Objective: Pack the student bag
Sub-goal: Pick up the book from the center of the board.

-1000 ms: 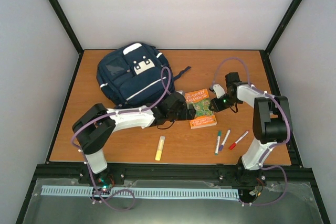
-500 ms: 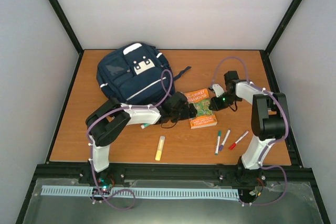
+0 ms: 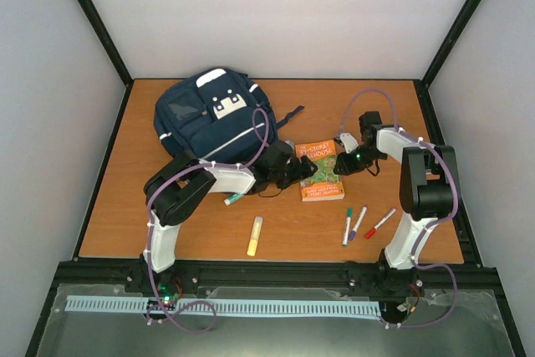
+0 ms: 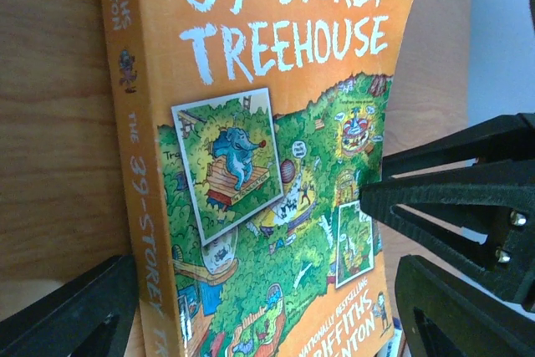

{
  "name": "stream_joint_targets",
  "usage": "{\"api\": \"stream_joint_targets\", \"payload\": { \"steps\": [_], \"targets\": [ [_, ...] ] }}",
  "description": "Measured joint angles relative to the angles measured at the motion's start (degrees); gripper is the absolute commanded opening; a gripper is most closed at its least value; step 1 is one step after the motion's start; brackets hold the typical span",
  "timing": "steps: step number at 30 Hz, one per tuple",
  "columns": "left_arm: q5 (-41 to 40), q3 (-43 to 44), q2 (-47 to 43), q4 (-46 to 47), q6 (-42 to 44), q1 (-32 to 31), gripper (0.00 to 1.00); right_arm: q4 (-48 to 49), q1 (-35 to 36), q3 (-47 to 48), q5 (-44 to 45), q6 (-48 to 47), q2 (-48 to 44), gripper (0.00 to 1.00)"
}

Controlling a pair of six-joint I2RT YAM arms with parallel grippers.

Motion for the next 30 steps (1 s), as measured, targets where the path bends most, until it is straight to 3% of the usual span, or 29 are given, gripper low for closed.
{"api": "stream_joint_targets", "payload": {
  "steps": [19,30],
  "targets": [
    [5.66,-2.01,-0.04,9.97,-0.87,-0.76,0.83,0.26,-0.31,0.7,-0.02,0.02,0.59,0.25],
    [4.94,-2.05,-1.03,9.33,-4.37,-1.99,0.65,0.39,-0.42,0.7,-0.07,0.02,0.61,0.3]
  ]
}}
